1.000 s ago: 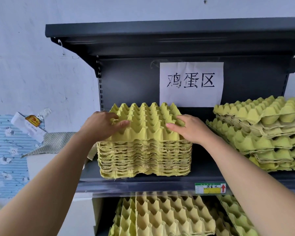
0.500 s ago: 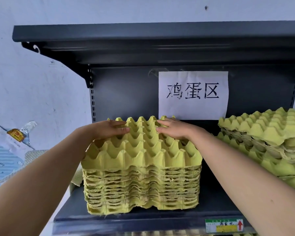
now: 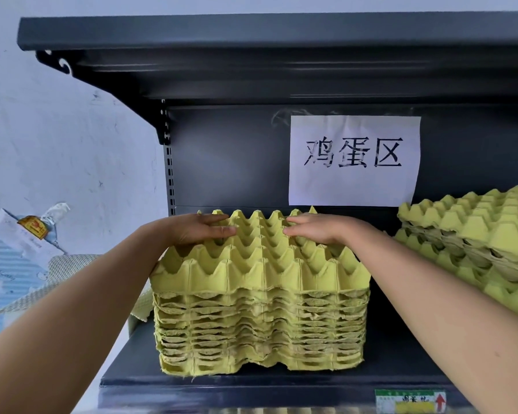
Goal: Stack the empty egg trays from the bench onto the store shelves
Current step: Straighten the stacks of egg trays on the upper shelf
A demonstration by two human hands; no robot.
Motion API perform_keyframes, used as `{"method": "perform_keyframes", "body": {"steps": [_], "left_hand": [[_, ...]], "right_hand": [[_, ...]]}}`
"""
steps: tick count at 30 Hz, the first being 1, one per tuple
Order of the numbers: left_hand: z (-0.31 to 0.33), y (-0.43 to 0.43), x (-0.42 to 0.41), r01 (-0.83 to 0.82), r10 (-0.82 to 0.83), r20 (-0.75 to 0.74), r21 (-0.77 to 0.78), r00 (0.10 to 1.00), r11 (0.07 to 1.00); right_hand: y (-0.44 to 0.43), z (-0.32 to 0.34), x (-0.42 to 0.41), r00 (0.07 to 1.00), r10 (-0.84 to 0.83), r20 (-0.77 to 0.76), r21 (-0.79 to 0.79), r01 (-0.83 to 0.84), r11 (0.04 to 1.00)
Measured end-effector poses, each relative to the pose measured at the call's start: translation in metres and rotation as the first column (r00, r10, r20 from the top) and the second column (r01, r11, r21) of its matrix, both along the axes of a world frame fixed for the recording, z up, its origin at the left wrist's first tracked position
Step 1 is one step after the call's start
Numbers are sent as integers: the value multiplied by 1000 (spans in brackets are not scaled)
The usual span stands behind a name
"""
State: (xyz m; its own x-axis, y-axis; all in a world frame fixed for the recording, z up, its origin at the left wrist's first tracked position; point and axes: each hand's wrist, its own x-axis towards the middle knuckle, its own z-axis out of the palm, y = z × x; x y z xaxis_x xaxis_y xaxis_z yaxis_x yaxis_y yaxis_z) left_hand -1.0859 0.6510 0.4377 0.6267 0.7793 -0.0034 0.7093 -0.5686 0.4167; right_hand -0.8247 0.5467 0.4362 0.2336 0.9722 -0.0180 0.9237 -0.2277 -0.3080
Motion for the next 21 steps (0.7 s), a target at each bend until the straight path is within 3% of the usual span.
{"method": "perform_keyframes", "body": {"steps": [6, 11, 17, 21], "left_hand": [[12, -26, -11, 9, 6, 244, -58, 970, 998], [6, -71, -43, -11, -5, 287, 56, 958, 998], [-53, -120, -72, -126, 12, 521, 184, 853, 975], [-98, -133, -68, -174, 53, 586, 153, 809, 973]], "right_hand": [[-18, 13, -13, 995, -32, 94, 80, 25, 997], [-68, 10, -31, 996, 28, 79, 215, -44, 976], [-139, -28, -56, 995, 32, 97, 440, -72, 895], [-166, -65, -53, 996, -44, -81, 501, 79, 862]]}}
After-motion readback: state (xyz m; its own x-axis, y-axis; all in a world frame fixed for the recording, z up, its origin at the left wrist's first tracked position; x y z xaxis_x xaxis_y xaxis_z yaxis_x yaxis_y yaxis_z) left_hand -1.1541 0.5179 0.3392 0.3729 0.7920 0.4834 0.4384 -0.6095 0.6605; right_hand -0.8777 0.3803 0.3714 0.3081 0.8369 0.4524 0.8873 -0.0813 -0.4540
